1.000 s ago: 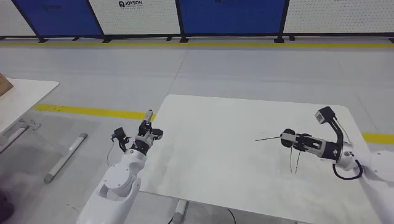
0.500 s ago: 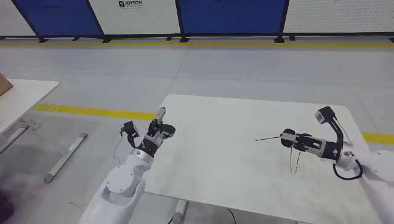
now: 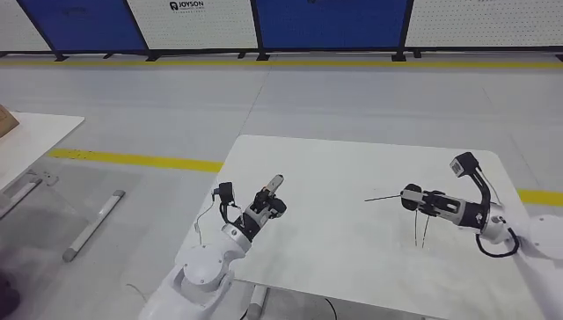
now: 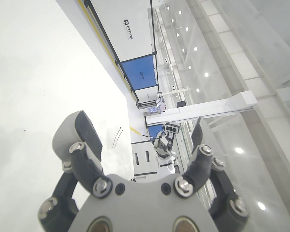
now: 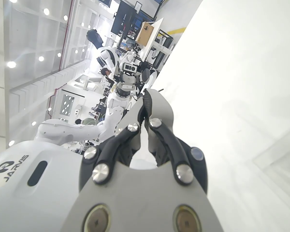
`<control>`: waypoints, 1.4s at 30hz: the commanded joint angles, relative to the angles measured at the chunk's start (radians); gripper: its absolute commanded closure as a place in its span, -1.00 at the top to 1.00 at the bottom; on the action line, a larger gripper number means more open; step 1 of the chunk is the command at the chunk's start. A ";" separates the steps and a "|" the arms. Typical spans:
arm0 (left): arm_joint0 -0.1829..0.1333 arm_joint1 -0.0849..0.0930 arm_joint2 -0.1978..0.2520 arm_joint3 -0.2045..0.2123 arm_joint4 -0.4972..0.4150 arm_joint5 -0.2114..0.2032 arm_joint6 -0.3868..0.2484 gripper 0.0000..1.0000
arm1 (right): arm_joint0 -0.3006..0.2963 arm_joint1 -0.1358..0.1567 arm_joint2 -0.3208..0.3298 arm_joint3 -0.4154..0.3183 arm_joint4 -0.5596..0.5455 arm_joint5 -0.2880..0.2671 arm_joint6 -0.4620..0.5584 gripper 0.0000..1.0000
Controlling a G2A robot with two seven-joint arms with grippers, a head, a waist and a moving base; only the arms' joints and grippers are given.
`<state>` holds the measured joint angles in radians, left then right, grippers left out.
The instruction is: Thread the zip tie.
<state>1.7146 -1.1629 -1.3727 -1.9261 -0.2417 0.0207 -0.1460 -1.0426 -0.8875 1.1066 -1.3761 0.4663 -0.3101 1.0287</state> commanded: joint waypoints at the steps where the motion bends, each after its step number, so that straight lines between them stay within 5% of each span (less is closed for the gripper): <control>1: -0.002 0.000 0.000 0.004 -0.001 -0.003 0.001 1.00 | -0.019 -0.001 0.014 -0.002 0.019 -0.005 -0.059 -1.00; 6: -0.025 0.000 0.019 0.035 -0.046 0.018 -0.089 1.00 | -0.053 -0.016 0.006 -0.051 0.020 -0.030 -0.109 -1.00; 14: -0.085 -0.008 0.132 0.073 -0.035 0.030 -0.170 1.00 | -0.015 -0.086 -0.146 -0.014 -0.030 -0.030 -0.181 -1.00; 25: -0.099 -0.010 0.147 0.089 -0.014 0.027 -0.157 1.00 | -0.007 -0.090 -0.155 -0.005 -0.027 -0.030 -0.164 -1.00; 28: -0.107 -0.011 0.153 0.101 -0.025 0.043 -0.166 1.00 | -0.032 -0.097 -0.158 -0.041 -0.019 -0.030 -0.220 -1.00; 35: -0.158 -0.030 0.204 0.165 -0.131 -0.008 -0.102 1.00 | -0.060 -0.147 -0.242 -0.076 -0.125 -0.030 -0.453 -1.00; 37: -0.171 -0.035 0.227 0.182 -0.132 -0.040 -0.082 1.00 | -0.057 -0.160 -0.261 -0.062 -0.139 -0.030 -0.477 -1.00; 42: -0.171 -0.035 0.227 0.182 -0.132 -0.040 -0.082 1.00 | -0.055 -0.161 -0.263 -0.058 -0.143 -0.030 -0.479 -1.00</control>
<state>1.5437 -1.1984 -1.1458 -1.7442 -0.3733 -0.0195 -0.2281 -1.0979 -1.0488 0.8432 -1.4339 0.3232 -0.3400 0.5495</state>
